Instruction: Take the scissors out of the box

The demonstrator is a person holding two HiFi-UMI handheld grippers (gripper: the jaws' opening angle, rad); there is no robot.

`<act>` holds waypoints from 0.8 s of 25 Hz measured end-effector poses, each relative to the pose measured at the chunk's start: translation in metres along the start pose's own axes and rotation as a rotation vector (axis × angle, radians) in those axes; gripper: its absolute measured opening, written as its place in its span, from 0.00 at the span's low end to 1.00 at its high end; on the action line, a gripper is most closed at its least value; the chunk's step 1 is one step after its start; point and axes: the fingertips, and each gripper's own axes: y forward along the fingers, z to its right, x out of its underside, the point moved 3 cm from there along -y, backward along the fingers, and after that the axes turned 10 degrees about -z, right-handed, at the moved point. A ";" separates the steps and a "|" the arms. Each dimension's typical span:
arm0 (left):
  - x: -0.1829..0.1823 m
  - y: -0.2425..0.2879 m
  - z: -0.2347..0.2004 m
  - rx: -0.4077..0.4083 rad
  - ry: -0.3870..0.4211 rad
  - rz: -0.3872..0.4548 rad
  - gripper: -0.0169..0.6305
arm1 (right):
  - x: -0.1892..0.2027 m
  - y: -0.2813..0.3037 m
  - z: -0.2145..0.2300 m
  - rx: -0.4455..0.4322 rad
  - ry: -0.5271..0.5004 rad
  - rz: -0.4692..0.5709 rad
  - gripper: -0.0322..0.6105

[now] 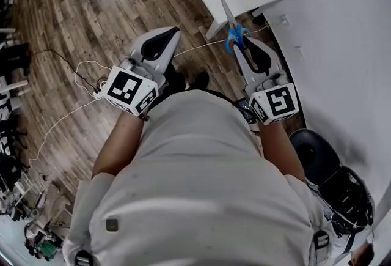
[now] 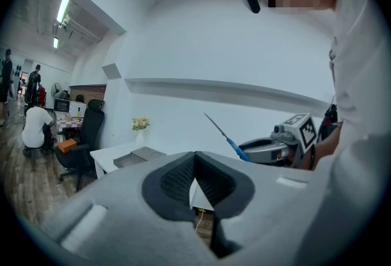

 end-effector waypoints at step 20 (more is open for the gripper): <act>0.006 0.011 0.011 0.016 0.008 -0.005 0.03 | 0.004 -0.005 0.004 -0.004 -0.014 0.010 0.20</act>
